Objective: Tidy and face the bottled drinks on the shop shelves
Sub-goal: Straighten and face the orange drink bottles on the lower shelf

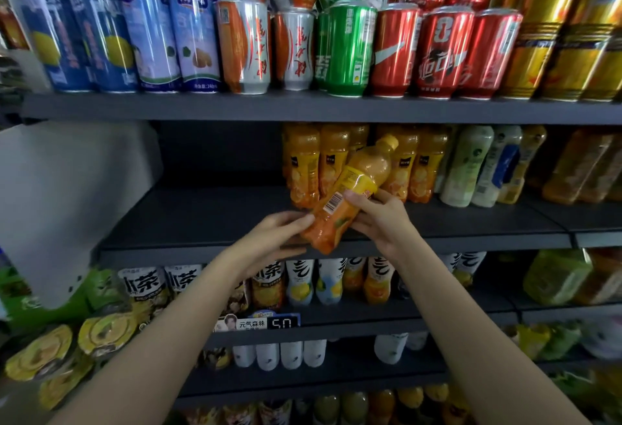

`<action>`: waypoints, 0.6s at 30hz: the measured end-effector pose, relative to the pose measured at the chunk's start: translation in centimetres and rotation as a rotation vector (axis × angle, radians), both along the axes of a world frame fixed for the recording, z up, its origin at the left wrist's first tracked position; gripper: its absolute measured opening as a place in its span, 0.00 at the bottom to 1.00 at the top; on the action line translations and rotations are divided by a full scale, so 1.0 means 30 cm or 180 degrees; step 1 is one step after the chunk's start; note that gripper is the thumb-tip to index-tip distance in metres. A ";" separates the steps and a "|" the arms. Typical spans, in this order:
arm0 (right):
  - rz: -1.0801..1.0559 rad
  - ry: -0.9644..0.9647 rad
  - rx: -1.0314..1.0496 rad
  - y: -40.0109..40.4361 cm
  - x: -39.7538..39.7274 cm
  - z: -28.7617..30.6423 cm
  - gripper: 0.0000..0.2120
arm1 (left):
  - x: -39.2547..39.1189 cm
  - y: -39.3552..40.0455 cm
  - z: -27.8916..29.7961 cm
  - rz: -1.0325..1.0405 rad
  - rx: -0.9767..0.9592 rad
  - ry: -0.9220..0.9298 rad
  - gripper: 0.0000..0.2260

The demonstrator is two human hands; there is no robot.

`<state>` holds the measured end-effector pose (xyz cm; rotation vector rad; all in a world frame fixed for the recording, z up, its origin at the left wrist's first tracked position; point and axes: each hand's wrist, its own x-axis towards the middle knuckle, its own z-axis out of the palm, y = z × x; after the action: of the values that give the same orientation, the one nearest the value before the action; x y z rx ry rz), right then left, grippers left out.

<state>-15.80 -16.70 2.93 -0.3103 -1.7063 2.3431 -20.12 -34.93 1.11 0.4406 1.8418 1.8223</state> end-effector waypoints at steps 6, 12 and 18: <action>0.0434 0.0313 0.0356 0.027 0.020 -0.003 0.20 | -0.004 0.020 0.004 -0.0499 -0.0095 -0.0177 0.25; 0.0366 0.0337 0.0379 0.020 0.009 -0.015 0.16 | 0.017 0.079 -0.017 0.0244 -0.0976 0.1263 0.26; -0.0013 0.0076 -0.0240 0.024 -0.019 0.005 0.15 | 0.020 0.105 -0.048 0.1311 -0.1919 0.3568 0.33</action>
<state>-16.37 -16.00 3.08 -0.2974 -1.6077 2.4024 -19.53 -31.78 -0.32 1.0250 3.2833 1.1202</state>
